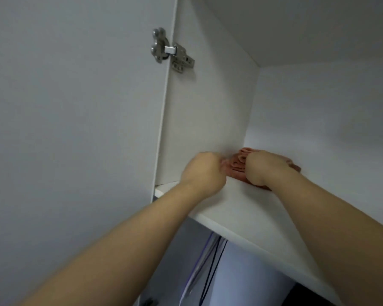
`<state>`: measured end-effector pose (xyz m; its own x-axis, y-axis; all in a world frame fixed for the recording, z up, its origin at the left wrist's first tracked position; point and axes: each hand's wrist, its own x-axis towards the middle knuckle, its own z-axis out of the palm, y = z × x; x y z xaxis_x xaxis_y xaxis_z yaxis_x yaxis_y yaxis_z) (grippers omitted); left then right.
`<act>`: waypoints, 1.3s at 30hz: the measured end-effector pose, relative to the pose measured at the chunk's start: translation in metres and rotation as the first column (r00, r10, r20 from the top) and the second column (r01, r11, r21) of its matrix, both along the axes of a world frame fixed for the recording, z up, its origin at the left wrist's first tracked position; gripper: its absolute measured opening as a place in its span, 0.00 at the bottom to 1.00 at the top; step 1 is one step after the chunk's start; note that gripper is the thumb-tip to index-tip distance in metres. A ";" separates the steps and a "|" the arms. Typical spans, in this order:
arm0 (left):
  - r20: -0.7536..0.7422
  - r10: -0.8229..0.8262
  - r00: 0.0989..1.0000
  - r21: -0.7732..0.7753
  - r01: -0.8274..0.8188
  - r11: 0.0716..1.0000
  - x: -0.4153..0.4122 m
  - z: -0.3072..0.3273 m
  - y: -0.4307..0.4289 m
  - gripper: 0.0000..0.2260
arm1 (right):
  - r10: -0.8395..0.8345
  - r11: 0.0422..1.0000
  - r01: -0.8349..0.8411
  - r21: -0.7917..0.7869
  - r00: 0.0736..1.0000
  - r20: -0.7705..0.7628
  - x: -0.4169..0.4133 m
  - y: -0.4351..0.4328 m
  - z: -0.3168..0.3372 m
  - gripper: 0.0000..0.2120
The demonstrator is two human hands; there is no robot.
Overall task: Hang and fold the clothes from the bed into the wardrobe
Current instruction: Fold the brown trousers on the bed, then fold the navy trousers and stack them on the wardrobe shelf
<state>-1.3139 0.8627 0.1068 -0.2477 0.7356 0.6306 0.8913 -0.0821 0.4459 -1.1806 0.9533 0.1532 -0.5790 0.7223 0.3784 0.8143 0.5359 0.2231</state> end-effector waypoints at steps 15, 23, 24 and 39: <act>0.554 0.287 0.782 0.106 -0.408 0.907 -0.020 -0.193 -0.430 0.07 | 0.471 0.744 -0.662 -0.089 0.615 -0.633 -0.077 -0.373 -0.173 0.23; 0.702 0.625 0.342 -0.177 -0.766 0.617 0.010 -0.301 -0.609 0.11 | 0.712 0.225 -0.856 -0.466 0.471 -0.521 -0.151 -0.547 -0.298 0.20; 0.702 0.662 0.263 -0.223 -0.802 0.554 0.021 -0.314 -0.629 0.12 | 0.761 0.161 -0.838 -0.521 0.441 -0.475 -0.152 -0.568 -0.315 0.21; 0.526 0.370 -0.766 -0.798 -0.595 -0.098 0.232 -0.508 -0.785 0.15 | 0.992 -0.088 -0.372 -0.924 -0.117 -0.047 -0.089 -0.775 -0.529 0.22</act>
